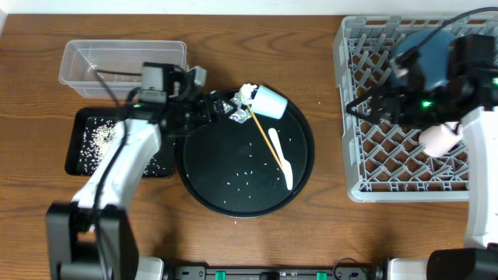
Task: Sort waste into correct bins and load items into the dishwasher rack
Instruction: 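Open the right gripper and raise it off the pink cup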
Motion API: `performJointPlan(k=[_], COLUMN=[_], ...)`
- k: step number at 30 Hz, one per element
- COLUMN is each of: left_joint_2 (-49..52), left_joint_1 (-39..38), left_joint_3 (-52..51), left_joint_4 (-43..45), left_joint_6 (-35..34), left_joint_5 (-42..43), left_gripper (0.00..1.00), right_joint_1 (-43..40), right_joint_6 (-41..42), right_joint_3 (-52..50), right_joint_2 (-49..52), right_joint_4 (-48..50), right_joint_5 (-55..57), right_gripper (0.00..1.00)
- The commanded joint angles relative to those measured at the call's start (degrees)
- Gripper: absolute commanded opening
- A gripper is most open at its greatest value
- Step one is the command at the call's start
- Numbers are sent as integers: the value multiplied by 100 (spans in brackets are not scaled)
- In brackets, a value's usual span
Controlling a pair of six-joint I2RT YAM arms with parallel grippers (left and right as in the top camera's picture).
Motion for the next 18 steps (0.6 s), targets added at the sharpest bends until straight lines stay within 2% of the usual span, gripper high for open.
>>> performJointPlan(k=[1, 8, 14, 18], left_joint_2=[442, 1029, 1552, 1873], left_joint_1=[-179, -271, -313, -361], left_joint_3=[39, 39, 39, 39], left_joint_4=[581, 1825, 2251, 2555], left_joint_6=[494, 570, 544, 549], left_joint_5=[24, 24, 33, 752], left_gripper=[80, 80, 80, 80], right_joint_1=[278, 404, 407, 407], right_joint_6=[-160, -162, -162, -160], right_joint_3=[-332, -868, -1259, -1499], right_joint_2=[28, 28, 28, 28], right_joint_4=[164, 544, 892, 1150], right_joint_5=[-107, -107, -109, -131], right_gripper=[99, 99, 99, 99])
